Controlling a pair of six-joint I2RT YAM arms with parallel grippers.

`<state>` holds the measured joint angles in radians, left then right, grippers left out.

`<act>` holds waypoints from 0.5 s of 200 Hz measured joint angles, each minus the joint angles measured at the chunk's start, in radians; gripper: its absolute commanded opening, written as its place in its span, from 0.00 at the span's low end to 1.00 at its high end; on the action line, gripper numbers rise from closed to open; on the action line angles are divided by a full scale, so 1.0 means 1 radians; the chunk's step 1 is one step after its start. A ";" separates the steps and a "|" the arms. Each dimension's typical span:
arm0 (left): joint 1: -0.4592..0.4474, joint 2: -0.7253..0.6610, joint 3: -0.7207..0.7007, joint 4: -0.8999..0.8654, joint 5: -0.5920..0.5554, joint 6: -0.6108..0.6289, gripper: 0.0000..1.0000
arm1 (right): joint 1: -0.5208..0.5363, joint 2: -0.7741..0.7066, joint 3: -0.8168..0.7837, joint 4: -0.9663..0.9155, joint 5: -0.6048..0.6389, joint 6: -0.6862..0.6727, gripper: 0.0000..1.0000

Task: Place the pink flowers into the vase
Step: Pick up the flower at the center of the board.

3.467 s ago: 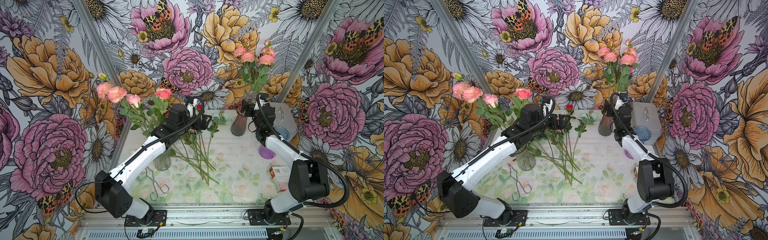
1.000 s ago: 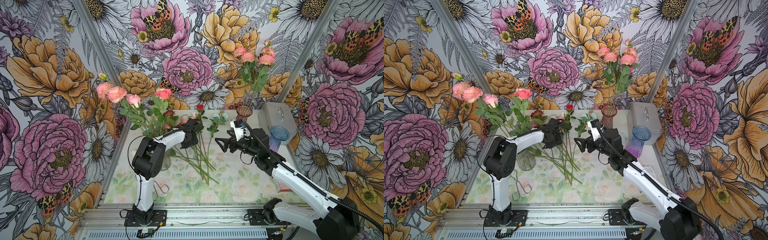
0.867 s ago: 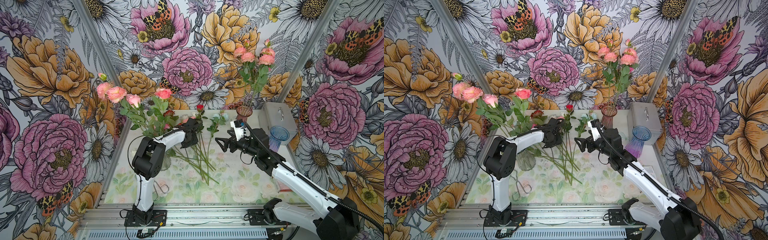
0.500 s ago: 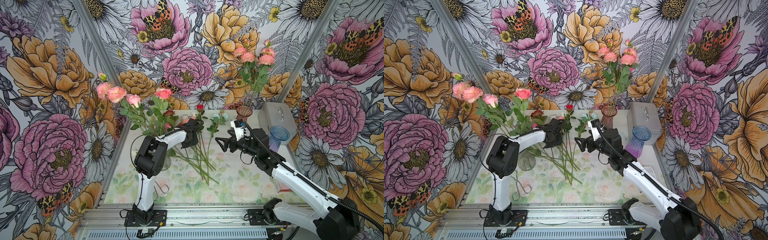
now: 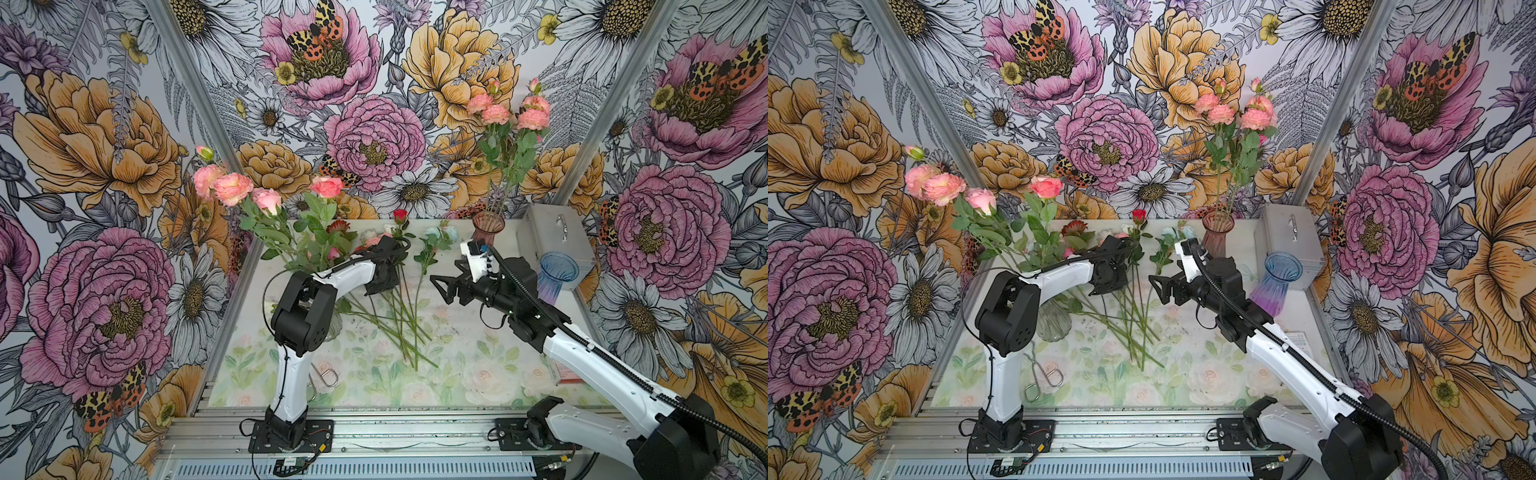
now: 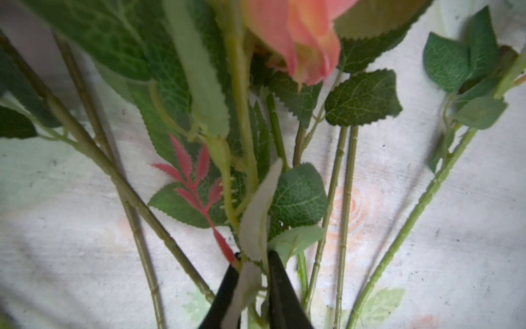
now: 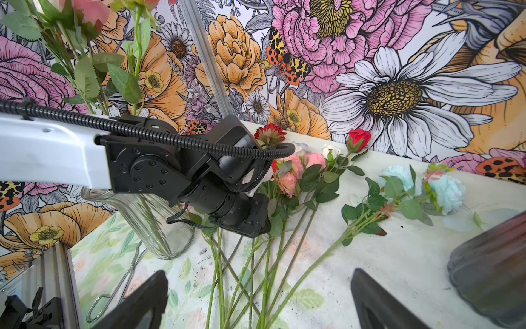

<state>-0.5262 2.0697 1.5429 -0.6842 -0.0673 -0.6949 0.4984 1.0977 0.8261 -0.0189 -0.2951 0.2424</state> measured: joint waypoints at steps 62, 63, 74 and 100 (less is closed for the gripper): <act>0.000 0.000 0.003 0.000 0.000 0.014 0.00 | 0.005 0.003 0.000 0.000 0.007 0.000 0.99; 0.000 0.000 0.003 0.000 0.000 0.014 0.00 | 0.005 0.003 0.000 0.000 0.007 0.000 0.99; 0.000 -0.002 0.005 -0.001 0.000 0.014 0.00 | 0.005 0.003 0.000 0.000 0.008 0.001 0.99; 0.000 -0.034 0.015 -0.009 0.000 0.016 0.00 | 0.005 0.003 0.000 -0.002 0.011 0.003 0.99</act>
<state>-0.5259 2.0361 1.5578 -0.6933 -0.0677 -0.6788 0.5037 1.1004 0.8261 -0.0212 -0.2840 0.2459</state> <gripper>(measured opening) 0.078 0.995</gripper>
